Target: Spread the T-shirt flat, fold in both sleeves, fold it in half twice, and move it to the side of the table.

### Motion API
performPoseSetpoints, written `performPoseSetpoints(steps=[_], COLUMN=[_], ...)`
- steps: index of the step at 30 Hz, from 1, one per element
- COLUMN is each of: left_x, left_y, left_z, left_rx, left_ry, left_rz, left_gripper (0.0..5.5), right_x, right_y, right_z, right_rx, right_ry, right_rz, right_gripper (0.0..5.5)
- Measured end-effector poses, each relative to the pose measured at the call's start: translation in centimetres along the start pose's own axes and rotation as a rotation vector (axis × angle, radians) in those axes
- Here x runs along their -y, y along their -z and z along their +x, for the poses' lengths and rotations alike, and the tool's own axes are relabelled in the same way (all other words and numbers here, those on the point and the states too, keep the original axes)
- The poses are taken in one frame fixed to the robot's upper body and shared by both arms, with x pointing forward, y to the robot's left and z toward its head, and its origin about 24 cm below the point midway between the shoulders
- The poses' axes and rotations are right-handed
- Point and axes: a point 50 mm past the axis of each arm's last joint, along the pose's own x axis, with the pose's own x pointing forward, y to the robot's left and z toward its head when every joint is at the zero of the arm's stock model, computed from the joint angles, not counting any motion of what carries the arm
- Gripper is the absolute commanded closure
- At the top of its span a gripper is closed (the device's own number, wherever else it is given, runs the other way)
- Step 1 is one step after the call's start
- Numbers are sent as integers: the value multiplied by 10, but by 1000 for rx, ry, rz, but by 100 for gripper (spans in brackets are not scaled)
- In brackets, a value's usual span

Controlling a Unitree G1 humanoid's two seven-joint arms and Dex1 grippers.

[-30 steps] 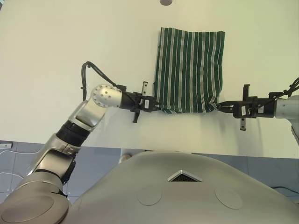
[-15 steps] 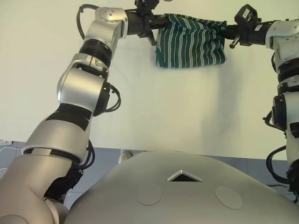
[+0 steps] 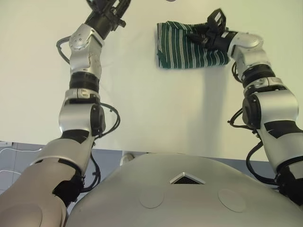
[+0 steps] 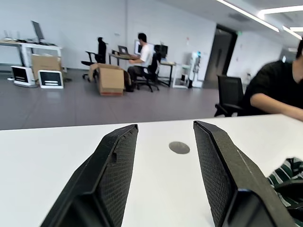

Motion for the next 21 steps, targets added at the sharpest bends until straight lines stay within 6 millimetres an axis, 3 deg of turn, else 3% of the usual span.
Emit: performPoseSetpoints(steps=[4,6,7,8,11,12,16,17,19,21], left_x=[4,-1,-3,-3,4,7,7,6,5,-1], left_y=[-8,-7,-5,-5,-3,-3,-4,-2,0,5], left_z=[-21,-32,-36,-38,-32,-29,-25,-25,-25,-27], left_rx=[12,-1,-11,-6,-16,-16,-27,-36,-44,-84], left_ry=[-62,-133,-176,-198,-196,-188,-193,-202,-210,-236], left_rz=[18,24,20,18,34,39,105,117,137,186], left_gripper=[335,335,335,335,335,335,335,335,335,335], right_x=[53,87,99,102,94,90,64,51,20,10], right_y=[29,59,77,87,76,62,-27,-32,-18,-5], right_z=[-45,-98,-128,-143,-128,-118,-81,-67,-39,-31], right_rx=[64,74,81,91,182,240,577,589,548,508], right_ry=[483,843,1036,1147,1170,1144,918,830,663,616], right_rz=[304,410,462,472,410,323,-52,-84,-67,-32], right_gripper=[345,345,345,345,345,345,345,345,345,345])
